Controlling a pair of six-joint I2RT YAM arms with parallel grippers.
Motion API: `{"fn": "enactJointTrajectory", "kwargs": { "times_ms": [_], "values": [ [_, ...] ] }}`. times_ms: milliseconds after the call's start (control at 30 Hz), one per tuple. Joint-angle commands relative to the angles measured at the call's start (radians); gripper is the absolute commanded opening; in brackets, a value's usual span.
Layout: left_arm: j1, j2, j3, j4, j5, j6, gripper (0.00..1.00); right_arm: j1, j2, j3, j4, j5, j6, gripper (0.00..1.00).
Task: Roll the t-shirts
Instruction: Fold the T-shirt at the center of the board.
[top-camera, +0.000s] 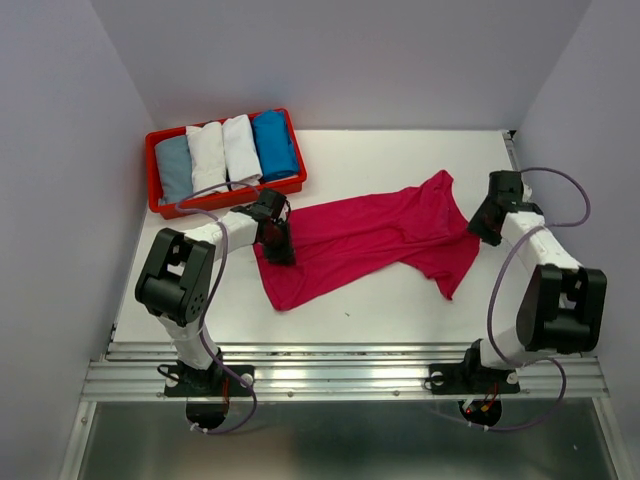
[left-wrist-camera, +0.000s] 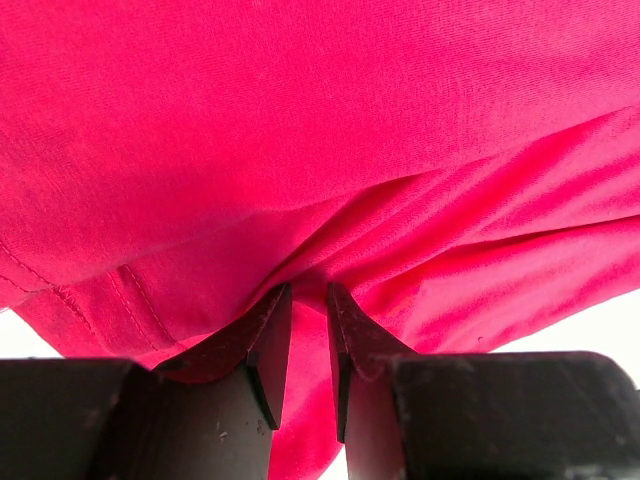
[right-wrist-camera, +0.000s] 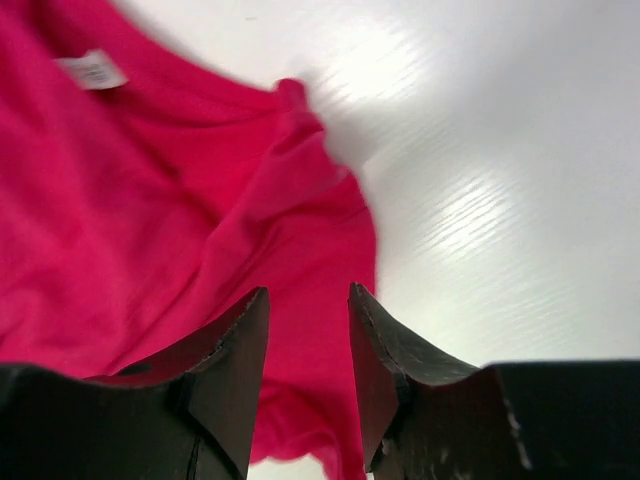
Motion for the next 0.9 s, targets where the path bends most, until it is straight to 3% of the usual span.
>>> {"fn": "enactJointTrajectory", "kwargs": {
  "times_ms": [0,167,433,867],
  "values": [
    [0.008,0.01,-0.003,-0.088,-0.107,0.062,0.33,-0.007,-0.149,-0.072,-0.047,-0.205,0.019,0.43],
    [0.008,0.001,0.017,-0.104,-0.108,0.088,0.33,0.076,-0.205,-0.236,0.028,-0.343,0.114,0.44],
    [0.008,-0.012,0.023,-0.11,-0.113,0.1,0.33,0.19,-0.11,-0.248,0.054,-0.364,0.116,0.46],
    [0.008,-0.012,0.014,-0.098,-0.098,0.105,0.33,0.294,-0.093,-0.317,-0.016,-0.475,0.096,0.47]
  ]
}}
